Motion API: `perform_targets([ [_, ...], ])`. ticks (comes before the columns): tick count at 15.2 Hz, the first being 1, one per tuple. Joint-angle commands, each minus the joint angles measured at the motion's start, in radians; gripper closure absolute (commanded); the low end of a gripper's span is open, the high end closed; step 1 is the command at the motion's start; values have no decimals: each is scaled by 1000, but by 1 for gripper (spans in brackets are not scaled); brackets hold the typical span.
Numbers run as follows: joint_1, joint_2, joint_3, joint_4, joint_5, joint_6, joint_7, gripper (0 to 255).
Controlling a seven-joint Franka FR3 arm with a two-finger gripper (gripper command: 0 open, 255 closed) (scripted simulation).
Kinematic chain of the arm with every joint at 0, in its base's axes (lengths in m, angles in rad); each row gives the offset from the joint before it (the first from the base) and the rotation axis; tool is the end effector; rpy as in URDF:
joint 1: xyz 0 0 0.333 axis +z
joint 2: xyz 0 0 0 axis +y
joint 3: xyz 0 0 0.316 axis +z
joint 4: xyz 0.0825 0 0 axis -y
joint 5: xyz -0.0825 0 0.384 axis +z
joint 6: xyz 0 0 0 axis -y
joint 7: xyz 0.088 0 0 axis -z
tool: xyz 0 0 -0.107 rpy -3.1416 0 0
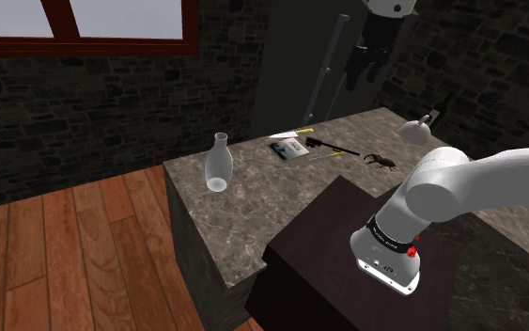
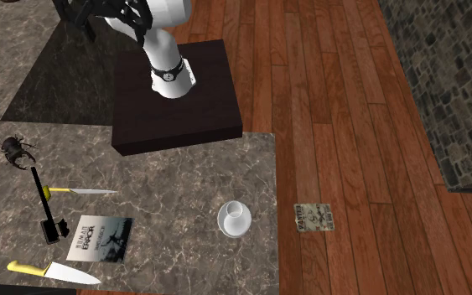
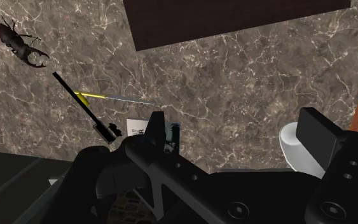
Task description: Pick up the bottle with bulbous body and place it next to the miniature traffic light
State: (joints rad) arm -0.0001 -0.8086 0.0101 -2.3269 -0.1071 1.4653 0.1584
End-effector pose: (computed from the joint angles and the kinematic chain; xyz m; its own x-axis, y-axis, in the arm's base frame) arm 0.2898 -0.0084 0.6026 0.9863 -0.1614 -0.0337 -0.1563 -0.9803 0.1208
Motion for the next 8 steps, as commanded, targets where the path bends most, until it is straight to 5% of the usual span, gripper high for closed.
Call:
perform_targets([
  [1, 0, 0, 0, 0, 0, 0, 0, 0],
  [8, 25, 179, 34, -34, 46, 208, 51, 0],
])
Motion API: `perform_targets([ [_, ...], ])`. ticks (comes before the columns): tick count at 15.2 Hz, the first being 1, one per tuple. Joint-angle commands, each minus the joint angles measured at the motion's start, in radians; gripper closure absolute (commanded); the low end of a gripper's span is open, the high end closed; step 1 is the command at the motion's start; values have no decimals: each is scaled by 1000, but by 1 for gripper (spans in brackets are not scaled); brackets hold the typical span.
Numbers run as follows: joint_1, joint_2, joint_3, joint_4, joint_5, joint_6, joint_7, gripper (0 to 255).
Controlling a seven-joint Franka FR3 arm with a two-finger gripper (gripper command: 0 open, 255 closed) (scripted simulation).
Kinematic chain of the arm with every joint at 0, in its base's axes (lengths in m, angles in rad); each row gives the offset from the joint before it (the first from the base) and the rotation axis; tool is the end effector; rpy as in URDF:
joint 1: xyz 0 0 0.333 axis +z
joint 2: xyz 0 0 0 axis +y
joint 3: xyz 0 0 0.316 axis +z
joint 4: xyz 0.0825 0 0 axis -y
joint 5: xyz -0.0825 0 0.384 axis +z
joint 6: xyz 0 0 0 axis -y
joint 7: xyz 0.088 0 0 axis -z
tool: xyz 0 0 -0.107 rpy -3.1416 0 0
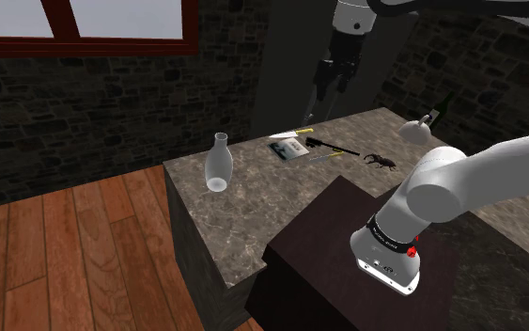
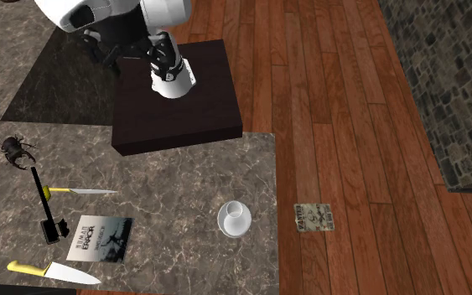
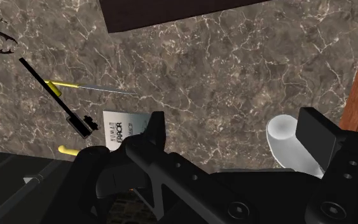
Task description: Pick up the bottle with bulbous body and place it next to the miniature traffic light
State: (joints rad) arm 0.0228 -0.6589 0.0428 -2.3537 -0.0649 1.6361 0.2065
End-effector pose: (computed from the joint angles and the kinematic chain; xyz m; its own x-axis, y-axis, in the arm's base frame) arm 0.3442 0.0188 0.5559 0.9885 -0.1458 -0.0395 -0.1413 -0.9848 0.1007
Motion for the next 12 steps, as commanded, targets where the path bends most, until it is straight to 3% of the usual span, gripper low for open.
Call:
perform_targets([
  [1, 5, 58, 6, -7, 9, 66, 10, 0],
  [12, 37, 425, 61, 85, 47, 340, 73, 0],
])
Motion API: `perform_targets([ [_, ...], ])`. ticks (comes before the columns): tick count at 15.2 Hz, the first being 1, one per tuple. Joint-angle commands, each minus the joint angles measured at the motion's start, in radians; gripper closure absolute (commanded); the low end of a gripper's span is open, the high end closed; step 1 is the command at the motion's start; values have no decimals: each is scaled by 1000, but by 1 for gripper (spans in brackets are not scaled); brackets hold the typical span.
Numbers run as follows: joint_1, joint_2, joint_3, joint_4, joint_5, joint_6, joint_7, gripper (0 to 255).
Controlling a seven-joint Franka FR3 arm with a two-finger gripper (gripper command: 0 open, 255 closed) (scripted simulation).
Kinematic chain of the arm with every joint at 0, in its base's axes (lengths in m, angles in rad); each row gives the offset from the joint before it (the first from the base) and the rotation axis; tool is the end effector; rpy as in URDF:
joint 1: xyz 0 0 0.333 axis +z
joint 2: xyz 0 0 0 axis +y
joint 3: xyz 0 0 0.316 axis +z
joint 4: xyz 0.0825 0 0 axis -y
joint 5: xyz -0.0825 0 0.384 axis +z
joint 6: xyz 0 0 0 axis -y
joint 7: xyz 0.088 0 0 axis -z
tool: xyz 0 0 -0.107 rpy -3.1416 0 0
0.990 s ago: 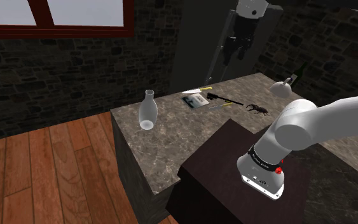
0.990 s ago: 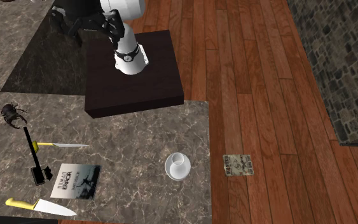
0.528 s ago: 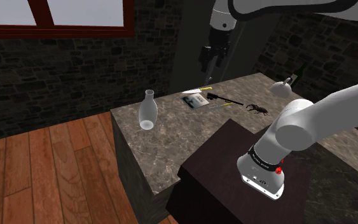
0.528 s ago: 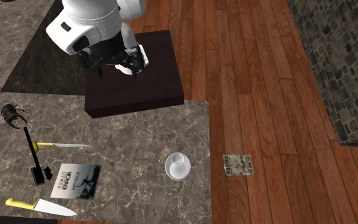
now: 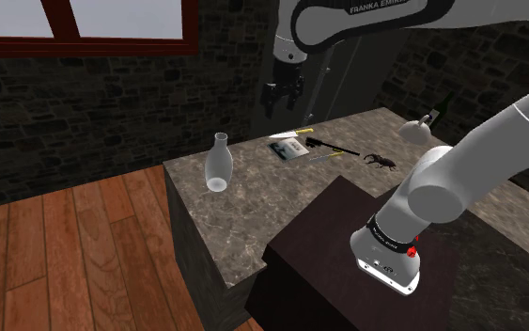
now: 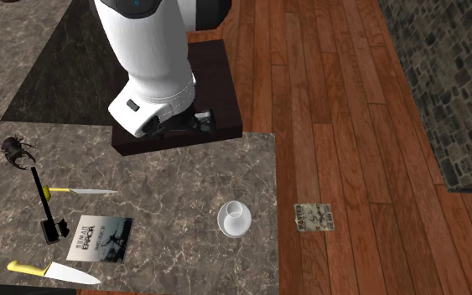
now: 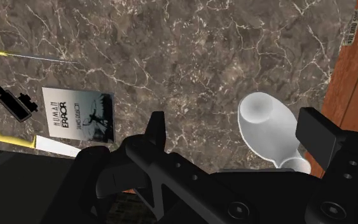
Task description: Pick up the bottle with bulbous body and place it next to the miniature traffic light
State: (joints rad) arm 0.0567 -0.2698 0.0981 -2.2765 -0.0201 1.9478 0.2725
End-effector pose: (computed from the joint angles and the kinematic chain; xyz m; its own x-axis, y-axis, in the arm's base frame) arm 0.4544 0.0712 0.4596 0.9923 -0.1150 -0.0462 -0.1123 -0.9919 0.0589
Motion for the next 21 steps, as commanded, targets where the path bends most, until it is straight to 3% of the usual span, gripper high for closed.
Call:
perform_targets([
  [1, 6, 72, 10, 24, 4, 48, 12, 0],
  [8, 28, 328, 38, 171, 0, 159, 50, 0],
  [15, 59, 588, 53, 379, -18, 214, 84, 0],
  [21, 62, 628, 50, 348, -25, 283, 89, 0],
])
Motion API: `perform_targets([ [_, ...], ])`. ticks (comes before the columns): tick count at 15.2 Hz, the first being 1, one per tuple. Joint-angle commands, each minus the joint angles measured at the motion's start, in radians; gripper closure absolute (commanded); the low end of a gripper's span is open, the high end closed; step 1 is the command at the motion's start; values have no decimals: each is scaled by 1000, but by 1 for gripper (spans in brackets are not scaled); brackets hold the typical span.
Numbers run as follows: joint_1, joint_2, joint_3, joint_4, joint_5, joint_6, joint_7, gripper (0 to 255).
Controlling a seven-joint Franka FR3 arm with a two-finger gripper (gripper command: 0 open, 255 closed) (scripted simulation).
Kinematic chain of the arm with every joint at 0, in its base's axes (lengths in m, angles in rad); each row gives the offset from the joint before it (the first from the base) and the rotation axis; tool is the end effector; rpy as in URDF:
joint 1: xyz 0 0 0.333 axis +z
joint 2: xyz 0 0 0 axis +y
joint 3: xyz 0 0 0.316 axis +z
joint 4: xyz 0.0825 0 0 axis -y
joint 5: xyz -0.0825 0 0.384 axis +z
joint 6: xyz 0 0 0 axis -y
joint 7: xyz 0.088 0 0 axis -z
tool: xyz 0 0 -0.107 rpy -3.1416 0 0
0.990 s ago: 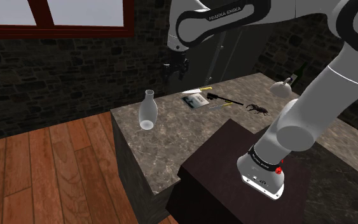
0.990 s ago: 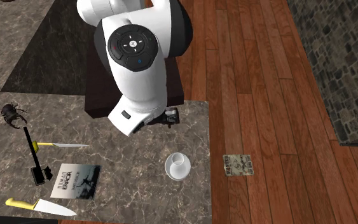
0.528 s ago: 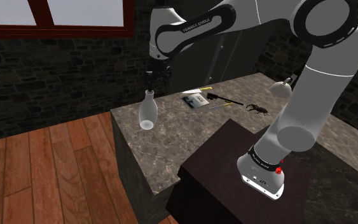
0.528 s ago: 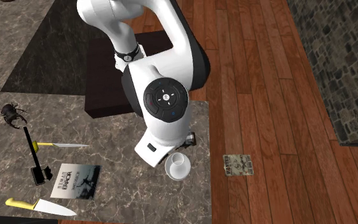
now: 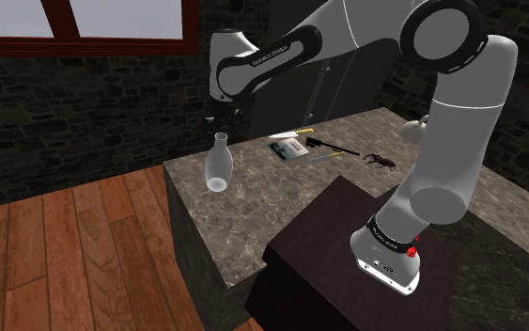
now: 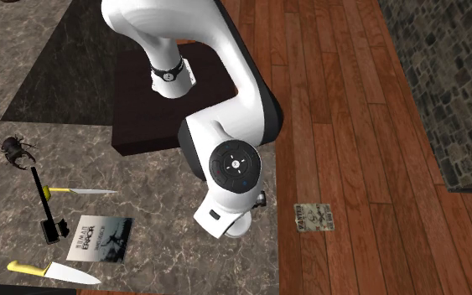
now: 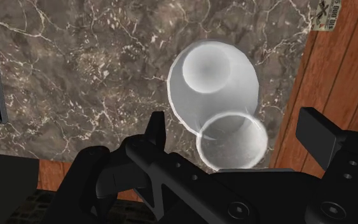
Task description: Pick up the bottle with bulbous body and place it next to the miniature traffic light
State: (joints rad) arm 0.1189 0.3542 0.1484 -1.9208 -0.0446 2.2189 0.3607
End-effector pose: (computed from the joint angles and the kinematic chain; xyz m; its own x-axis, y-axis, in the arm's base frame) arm 0.5947 0.1570 0.3055 0.9958 -0.0732 -0.0543 -0.0732 -0.9973 0.0021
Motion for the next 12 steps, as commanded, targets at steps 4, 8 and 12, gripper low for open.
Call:
perform_targets([
  [4, 1, 16, -1, -14, -3, 30, 2, 0],
  [8, 1, 16, -1, -14, -3, 30, 2, 0],
  [12, 1, 15, -1, -14, -3, 30, 2, 255],
])
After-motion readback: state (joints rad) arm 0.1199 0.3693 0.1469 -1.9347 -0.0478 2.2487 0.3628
